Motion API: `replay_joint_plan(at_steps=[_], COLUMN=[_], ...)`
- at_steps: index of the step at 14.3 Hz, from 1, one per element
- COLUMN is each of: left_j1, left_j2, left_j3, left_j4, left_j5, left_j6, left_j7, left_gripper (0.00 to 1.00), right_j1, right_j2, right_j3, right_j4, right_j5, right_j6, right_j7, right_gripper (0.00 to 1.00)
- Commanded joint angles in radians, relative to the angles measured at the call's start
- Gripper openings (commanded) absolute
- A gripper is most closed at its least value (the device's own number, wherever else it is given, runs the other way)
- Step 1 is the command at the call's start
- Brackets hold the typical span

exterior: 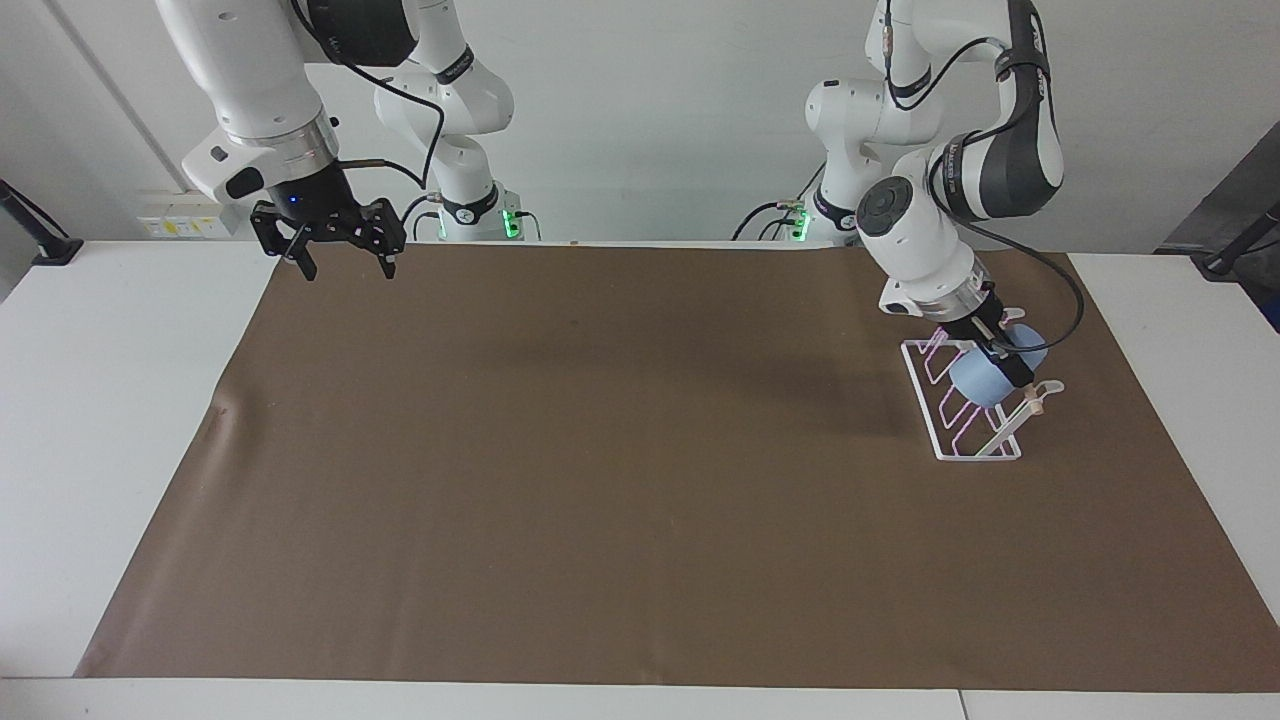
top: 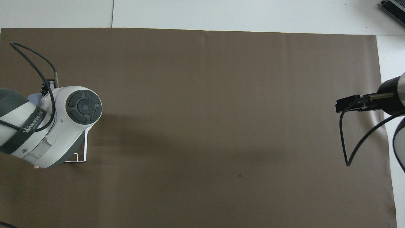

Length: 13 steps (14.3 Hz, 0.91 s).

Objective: Hang cup on cup holder
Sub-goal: 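Release the cup on the rack and raise the left gripper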

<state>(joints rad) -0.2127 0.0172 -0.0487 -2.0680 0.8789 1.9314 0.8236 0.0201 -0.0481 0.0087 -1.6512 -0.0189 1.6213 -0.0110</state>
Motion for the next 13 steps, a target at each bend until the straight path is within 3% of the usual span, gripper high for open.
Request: replay_joint_plan(at_steps=[1, 2, 8, 10, 13], left_j1=[0.016, 0.018, 0.003, 0.000, -0.016], left_j2=[-0.039, -0.039, -0.034, -0.016, -0.006], left_j3=[-0.008, -0.008, -0.011, -0.016, -0.013], left_j4=[-0.040, -0.040, -0.017, 0.057, 0.164], left_j5=[0.022, 0.020, 0.020, -0.009, -0.193], left_j6=[0.037, 0.040, 0.015, -0.066, -0.159], left_j7=[0.008, 0.008, 0.012, 0.012, 0.000], left_gripper=[0.74, 1.00, 1.00, 1.00, 1.00], right_j1=[-0.006, -0.006, -0.006, -0.006, -0.006], right_j2=[-0.001, -0.001, -0.001, -0.001, -0.001], right_j3=[0.008, 0.008, 0.008, 0.008, 0.008], right_j4=[0.002, 0.002, 0.002, 0.002, 0.002], right_j5=[-0.019, -0.019, -0.019, -0.021, -0.019], right_j6=[-0.014, -0.014, -0.014, -0.014, -0.014], right_j7=[0.017, 0.017, 0.019, 0.017, 0.017], right_gripper=[1.00, 1.00, 1.00, 1.00, 1.00])
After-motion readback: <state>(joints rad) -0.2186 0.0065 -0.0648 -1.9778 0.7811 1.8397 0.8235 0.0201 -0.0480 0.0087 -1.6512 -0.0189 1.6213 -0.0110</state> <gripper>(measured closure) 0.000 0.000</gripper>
